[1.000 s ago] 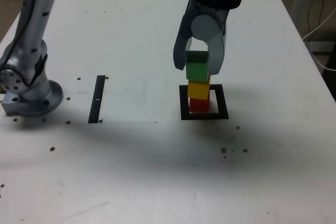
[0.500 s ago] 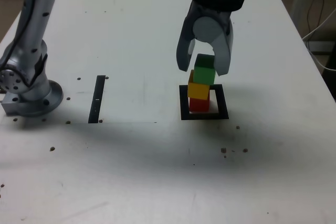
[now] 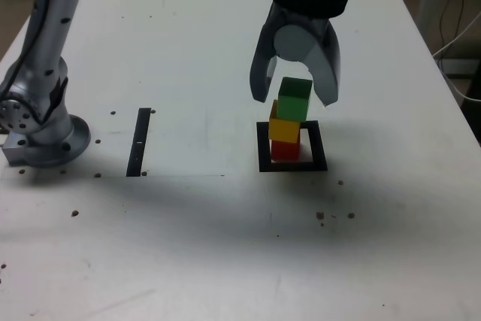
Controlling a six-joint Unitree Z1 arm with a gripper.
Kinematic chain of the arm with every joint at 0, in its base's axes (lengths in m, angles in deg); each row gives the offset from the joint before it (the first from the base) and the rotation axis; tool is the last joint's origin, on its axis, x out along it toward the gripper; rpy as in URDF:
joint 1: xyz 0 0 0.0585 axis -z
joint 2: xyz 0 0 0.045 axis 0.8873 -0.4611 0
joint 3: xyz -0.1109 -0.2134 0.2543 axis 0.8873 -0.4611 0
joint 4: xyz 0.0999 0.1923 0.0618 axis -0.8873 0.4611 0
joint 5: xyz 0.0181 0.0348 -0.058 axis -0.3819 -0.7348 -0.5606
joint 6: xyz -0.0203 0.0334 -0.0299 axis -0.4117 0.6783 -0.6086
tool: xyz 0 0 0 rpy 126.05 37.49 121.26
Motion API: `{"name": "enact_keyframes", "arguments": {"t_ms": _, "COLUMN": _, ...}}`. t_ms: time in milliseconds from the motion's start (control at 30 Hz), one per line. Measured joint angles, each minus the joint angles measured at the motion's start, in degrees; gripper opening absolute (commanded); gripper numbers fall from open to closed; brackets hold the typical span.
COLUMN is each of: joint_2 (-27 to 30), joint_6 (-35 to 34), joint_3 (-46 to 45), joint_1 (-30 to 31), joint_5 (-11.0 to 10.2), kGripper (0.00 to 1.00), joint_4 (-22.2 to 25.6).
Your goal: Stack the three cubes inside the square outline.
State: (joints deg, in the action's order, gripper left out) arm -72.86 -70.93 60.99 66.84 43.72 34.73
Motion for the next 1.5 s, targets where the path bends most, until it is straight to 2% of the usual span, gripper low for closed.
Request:
{"name": "enact_keyframes", "arguments": {"t_ms": 133, "joint_2": 1.4, "joint_6": 0.0, "joint_3": -0.4, "joint_1": 0.0, "joint_5": -0.7, "kGripper": 1.0, "joint_4": 0.0}}
{"name": "enact_keyframes", "arguments": {"t_ms": 400, "joint_2": 8.8, "joint_6": -0.3, "joint_3": -5.5, "joint_1": 0.0, "joint_5": -3.0, "kGripper": 1.0, "joint_4": 0.2}}
{"name": "enact_keyframes", "arguments": {"t_ms": 633, "joint_2": 16.5, "joint_6": -2.6, "joint_3": -15.1, "joint_1": -0.7, "joint_5": -4.7, "kGripper": 1.0, "joint_4": 0.0}}
{"name": "enact_keyframes", "arguments": {"t_ms": 800, "joint_2": 21.9, "joint_6": -4.1, "joint_3": -25.0, "joint_1": -2.1, "joint_5": -5.5, "kGripper": 1.0, "joint_4": -2.4}}
{"name": "enact_keyframes", "arguments": {"t_ms": 1133, "joint_2": 26.8, "joint_6": -4.5, "joint_3": -41.6, "joint_1": -5.5, "joint_5": -5.2, "kGripper": 1.0, "joint_4": -12.2}}
{"name": "enact_keyframes", "arguments": {"t_ms": 1500, "joint_2": 29.5, "joint_6": -4.5, "joint_3": -54.0, "joint_1": -6.1, "joint_5": -2.2, "kGripper": 1.0, "joint_4": -21.6}}
